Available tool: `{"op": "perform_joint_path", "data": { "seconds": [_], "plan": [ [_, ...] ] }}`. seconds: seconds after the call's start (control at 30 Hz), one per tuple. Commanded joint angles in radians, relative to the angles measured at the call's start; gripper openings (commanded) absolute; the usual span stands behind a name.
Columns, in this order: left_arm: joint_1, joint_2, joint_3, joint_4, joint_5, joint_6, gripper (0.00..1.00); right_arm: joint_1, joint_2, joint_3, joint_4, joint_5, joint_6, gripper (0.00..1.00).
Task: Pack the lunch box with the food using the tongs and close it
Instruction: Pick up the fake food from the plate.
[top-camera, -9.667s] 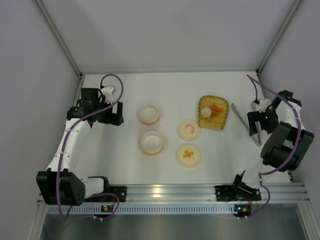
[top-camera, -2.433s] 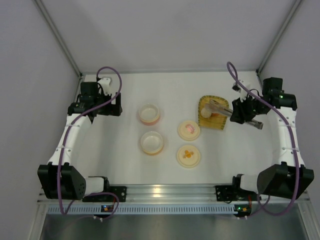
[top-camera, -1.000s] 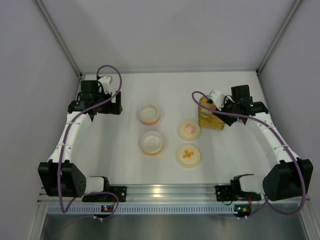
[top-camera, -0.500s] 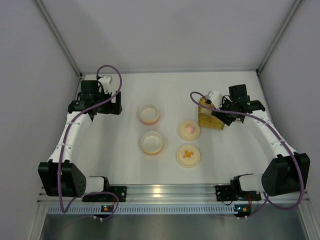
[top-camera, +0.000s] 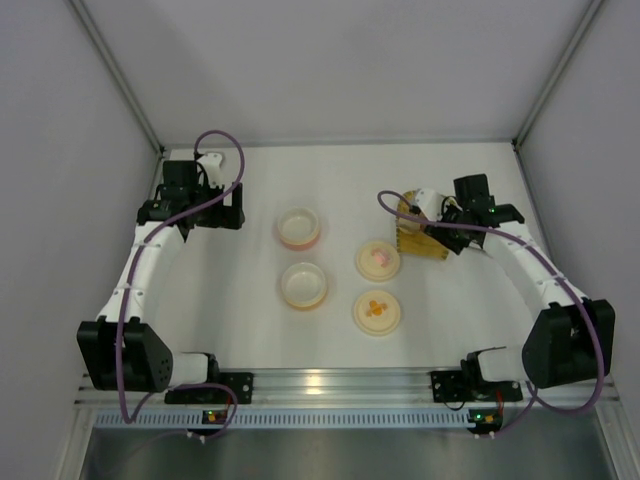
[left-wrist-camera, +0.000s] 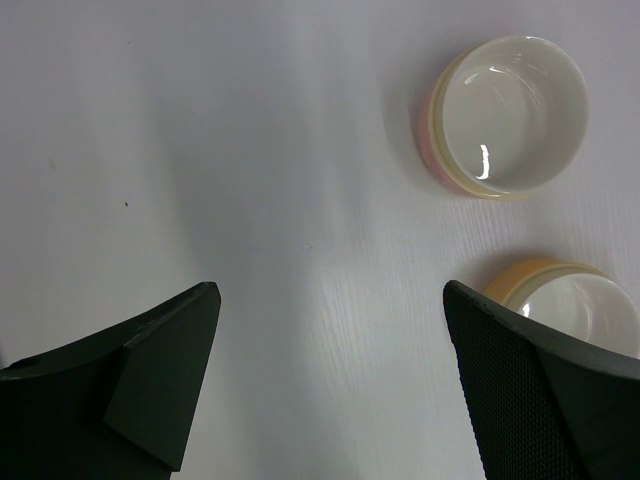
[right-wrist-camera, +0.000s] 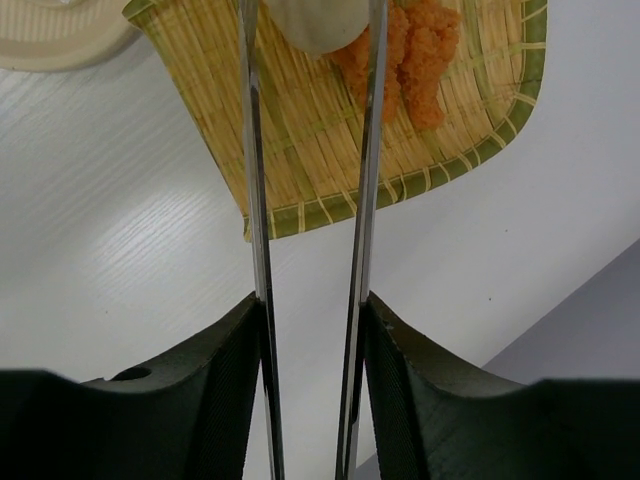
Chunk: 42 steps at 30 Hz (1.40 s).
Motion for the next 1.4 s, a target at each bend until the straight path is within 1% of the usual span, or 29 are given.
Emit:
{"op": "perform_joint_path", "data": {
  "seconds": [0.0, 0.1, 0.13, 0.23, 0.33, 0.53, 0.7, 0.93, 1.2, 1.3, 1.37],
  "plan": [
    [-0.002, -0.004, 0.009, 0.016, -0.006, 0.002, 0.98, 0.028, 0.0, -0.001, 0.067, 0.011, -0.023, 0.41],
    [-0.002, -0.004, 0.011, 0.016, -0.005, 0.002, 0.98, 0.028, -0.008, -0.001, 0.064, 0.025, -0.027, 0.35],
    [-0.002, -0.004, 0.011, 0.018, -0.005, 0.002, 0.98, 0.028, -0.011, 0.002, 0.06, 0.029, -0.03, 0.31],
    [0.0, -0.003, 0.012, 0.018, -0.002, -0.001, 0.98, 0.028, -0.017, 0.012, 0.049, 0.039, -0.032, 0.24],
    [-0.002, -0.006, 0.011, 0.016, 0.0, -0.005, 0.98, 0.028, -0.023, 0.021, 0.041, 0.042, -0.027, 0.2],
    [-0.002, -0.01, 0.009, 0.015, -0.005, -0.001, 0.98, 0.026, -0.032, 0.051, 0.041, 0.046, 0.0, 0.14],
    [0.0, -0.013, 0.014, 0.012, -0.005, -0.001, 0.98, 0.011, -0.043, 0.091, 0.049, 0.045, 0.025, 0.11],
    [-0.002, -0.013, 0.02, 0.01, -0.005, -0.005, 0.98, 0.002, -0.046, 0.154, 0.017, 0.006, 0.052, 0.01],
    [0.0, -0.02, 0.022, 0.007, -0.002, -0.005, 0.98, -0.009, -0.029, 0.214, -0.051, -0.072, 0.106, 0.0],
    [-0.002, -0.021, 0.02, 0.007, 0.006, -0.006, 0.98, -0.008, -0.018, 0.245, -0.085, -0.122, 0.149, 0.0],
    [-0.002, -0.021, 0.02, 0.005, 0.012, -0.011, 0.98, -0.008, -0.008, 0.271, -0.108, -0.185, 0.198, 0.0]
  ]
}}
